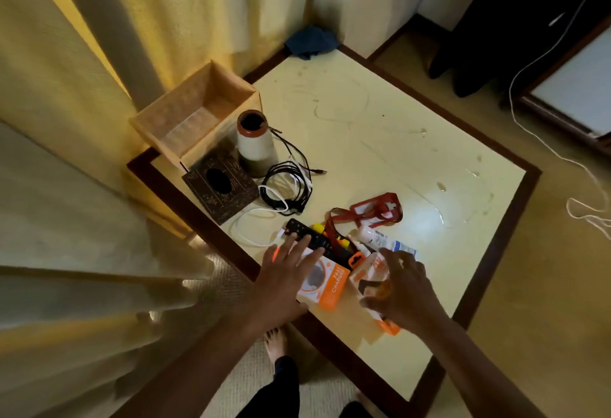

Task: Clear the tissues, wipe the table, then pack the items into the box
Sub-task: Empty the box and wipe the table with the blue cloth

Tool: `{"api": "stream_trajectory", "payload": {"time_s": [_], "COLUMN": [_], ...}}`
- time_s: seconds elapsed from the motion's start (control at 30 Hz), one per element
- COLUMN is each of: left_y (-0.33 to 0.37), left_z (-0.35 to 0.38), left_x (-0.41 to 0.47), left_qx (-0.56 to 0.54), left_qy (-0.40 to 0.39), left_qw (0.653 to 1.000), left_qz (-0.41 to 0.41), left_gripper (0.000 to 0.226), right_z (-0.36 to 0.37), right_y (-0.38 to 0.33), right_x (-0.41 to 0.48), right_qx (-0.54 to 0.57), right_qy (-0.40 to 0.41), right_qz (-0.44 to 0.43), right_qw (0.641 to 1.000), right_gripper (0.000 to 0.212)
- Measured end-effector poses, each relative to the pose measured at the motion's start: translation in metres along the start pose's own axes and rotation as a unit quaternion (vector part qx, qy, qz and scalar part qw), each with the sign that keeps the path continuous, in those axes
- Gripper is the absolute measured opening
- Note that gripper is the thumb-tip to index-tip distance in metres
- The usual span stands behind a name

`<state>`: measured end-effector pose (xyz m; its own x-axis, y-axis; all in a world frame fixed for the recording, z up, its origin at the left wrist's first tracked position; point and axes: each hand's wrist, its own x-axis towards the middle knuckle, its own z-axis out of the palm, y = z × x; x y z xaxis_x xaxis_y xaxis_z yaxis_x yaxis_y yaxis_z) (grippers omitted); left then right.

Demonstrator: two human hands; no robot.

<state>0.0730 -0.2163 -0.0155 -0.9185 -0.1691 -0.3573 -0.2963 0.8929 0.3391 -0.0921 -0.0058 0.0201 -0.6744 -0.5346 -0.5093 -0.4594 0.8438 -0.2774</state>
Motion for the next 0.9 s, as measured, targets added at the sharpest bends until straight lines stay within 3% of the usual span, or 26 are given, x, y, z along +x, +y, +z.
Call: {"api": "stream_trajectory", "payload": {"time_s": [0.1, 0.23, 0.43, 0.67, 0.8, 0.9], "left_y": [0.01, 0.013, 0.012, -0.022, -0.037, -0.04], "left_z": [-0.004, -0.006, -0.024, -0.035, -0.023, -0.015], "left_x": [0.015, 0.02, 0.003, -0.015, -0.013, -0.004], "left_qx": [0.099, 0.128, -0.001, -0.067, -0.092, -0.102], "left_qy": [-0.079, -0.084, 0.061, 0.256, 0.286, 0.271], "left_qw": [0.992, 0.988, 0.997, 0.944, 0.913, 0.907], "left_qz": [0.015, 0.005, -0.041, -0.195, -0.277, -0.304], "left_gripper": [0.121, 0.113, 0.107, 0.11, 0.107, 0.101], "right_z": [0.024, 0.029, -0.005, -0.038, -0.042, -0.042], "right_y": [0.01, 0.012, 0.006, -0.043, -0.106, -0.151], "right_x": [-0.009, -0.012, -0.015, 0.023, 0.061, 0.088], "right_qx": [-0.037, -0.015, 0.06, 0.19, 0.147, 0.12], "right_qy": [0.026, 0.049, 0.066, 0.101, 0.174, 0.204], "right_qz": [-0.004, -0.023, -0.048, -0.081, -0.138, -0.134], "right_qw": [0.999, 0.998, 0.995, 0.973, 0.964, 0.962], "right_gripper": [0.109, 0.102, 0.087, 0.074, 0.07, 0.07]}}
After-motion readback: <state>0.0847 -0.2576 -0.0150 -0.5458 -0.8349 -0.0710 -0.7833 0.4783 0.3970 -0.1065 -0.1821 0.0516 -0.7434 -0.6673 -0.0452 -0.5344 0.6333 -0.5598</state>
